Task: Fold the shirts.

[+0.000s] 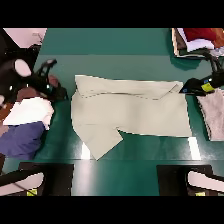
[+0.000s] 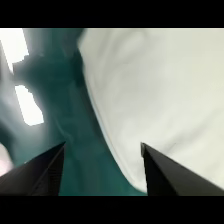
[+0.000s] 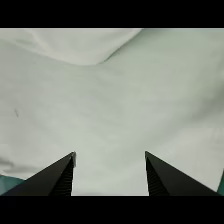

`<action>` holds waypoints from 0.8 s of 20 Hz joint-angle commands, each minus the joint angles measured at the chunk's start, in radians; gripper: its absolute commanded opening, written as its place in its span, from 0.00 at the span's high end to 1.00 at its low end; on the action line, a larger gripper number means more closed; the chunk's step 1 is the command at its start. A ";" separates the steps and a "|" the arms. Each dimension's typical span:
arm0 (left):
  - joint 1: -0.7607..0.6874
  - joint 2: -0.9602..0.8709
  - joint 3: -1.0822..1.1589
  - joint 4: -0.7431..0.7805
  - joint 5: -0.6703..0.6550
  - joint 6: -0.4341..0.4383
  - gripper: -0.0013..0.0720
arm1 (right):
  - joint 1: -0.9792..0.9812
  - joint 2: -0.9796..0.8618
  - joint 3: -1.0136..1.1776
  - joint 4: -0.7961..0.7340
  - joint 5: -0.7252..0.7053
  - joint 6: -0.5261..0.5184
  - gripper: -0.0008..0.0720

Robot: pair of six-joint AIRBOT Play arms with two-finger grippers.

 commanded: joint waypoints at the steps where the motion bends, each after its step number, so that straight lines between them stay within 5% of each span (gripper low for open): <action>1: 0.007 0.197 -0.319 -0.163 0.025 -0.014 0.24 | -0.050 0.093 -0.140 0.119 0.005 -0.025 0.29; 6: 0.006 0.400 -0.669 -0.299 0.093 -0.068 0.24 | -0.051 0.144 -0.212 0.117 -0.011 -0.026 0.29; 16: 0.003 0.393 -0.812 -0.511 0.297 -0.010 0.24 | -0.051 0.144 -0.212 0.118 -0.004 -0.026 0.30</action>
